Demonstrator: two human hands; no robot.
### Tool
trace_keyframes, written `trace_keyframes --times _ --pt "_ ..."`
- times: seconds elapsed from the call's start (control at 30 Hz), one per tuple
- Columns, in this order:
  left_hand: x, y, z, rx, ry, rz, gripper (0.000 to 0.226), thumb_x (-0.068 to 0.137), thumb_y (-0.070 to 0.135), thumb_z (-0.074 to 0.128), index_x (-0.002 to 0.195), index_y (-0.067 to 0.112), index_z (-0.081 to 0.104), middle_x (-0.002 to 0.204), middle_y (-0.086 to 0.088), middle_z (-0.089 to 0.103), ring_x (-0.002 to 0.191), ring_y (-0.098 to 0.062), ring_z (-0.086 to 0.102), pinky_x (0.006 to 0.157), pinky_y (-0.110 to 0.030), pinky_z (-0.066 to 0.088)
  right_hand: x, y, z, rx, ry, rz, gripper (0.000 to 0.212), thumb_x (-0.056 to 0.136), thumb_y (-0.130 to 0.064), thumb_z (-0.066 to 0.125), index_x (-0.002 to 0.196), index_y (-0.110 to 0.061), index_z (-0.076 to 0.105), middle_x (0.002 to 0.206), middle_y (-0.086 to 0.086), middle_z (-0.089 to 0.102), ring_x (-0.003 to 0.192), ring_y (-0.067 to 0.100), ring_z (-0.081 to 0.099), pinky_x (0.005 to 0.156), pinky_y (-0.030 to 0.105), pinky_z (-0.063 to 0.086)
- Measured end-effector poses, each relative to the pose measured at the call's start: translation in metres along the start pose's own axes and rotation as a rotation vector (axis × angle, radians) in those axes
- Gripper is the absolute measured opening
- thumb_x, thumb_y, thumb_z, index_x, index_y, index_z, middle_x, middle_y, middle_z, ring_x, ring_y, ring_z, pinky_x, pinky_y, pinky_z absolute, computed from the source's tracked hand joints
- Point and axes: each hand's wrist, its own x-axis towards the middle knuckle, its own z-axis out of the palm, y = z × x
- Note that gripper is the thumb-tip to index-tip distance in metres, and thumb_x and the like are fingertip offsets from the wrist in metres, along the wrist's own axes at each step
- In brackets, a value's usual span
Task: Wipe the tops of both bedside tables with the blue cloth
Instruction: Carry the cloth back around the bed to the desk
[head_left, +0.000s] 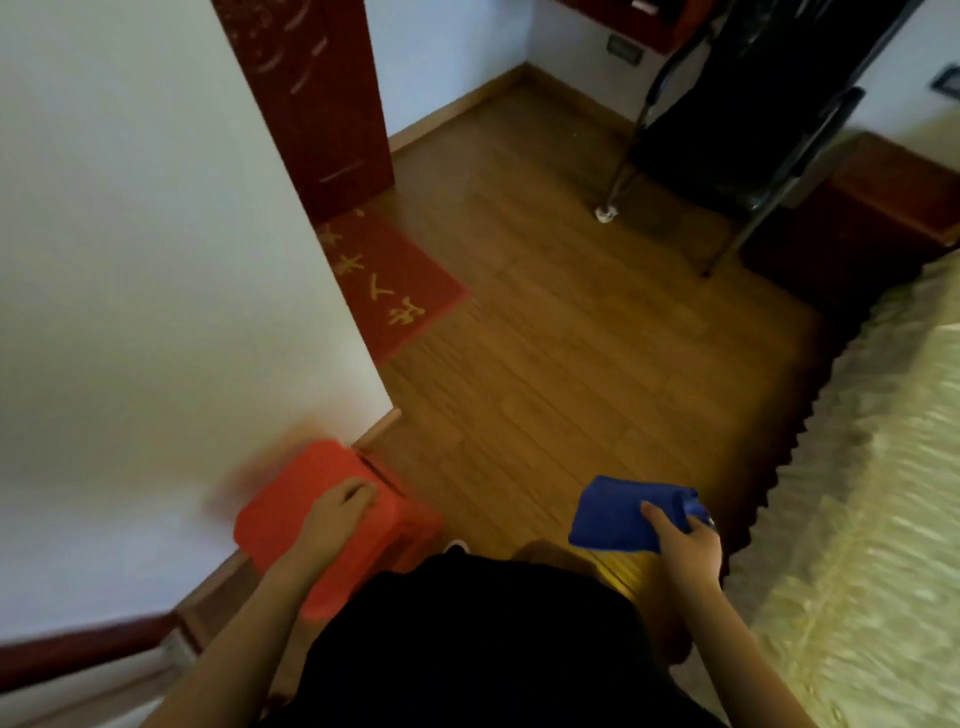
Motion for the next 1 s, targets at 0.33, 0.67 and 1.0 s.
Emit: trace_keyframes --times 0.33,0.67,1.0 --pt "0.178 0.151 0.02 -0.033 -0.231 0.052 0.02 0.098 0.023 0.051 0.088 0.026 0.068 0.093 0.0 0.071 0.09 -0.019 0.066 0.085 -0.036 0.05 0.093 -0.054 -0.006 0.142 0.264 0.188 0.016 0.082 -0.024 0.072 0.078 -0.013 0.06 0.091 0.014 0.065 0.086 0.033 0.062 0.087 0.049 0.05" --pt "0.323 0.254 0.038 -0.04 -0.14 -0.091 0.019 0.096 0.017 0.053 0.089 0.019 0.07 0.098 -0.006 0.072 0.101 -0.028 0.065 0.093 -0.047 0.048 0.29 -0.214 0.034 0.224 0.17 0.242 0.023 0.083 -0.023 0.071 0.092 -0.004 0.062 0.091 0.01 0.062 0.085 0.028 0.06 0.082 0.043 0.049" --pt "0.454 0.357 0.038 -0.08 -0.084 -0.244 0.022 0.1 0.022 0.046 0.108 0.015 0.065 0.111 -0.004 0.062 0.108 -0.025 0.055 0.094 -0.04 0.042 0.454 -0.4 0.088 0.179 -0.029 0.083 0.026 0.082 -0.024 0.072 0.101 -0.008 0.064 0.093 0.005 0.067 0.085 0.022 0.064 0.075 0.035 0.048"
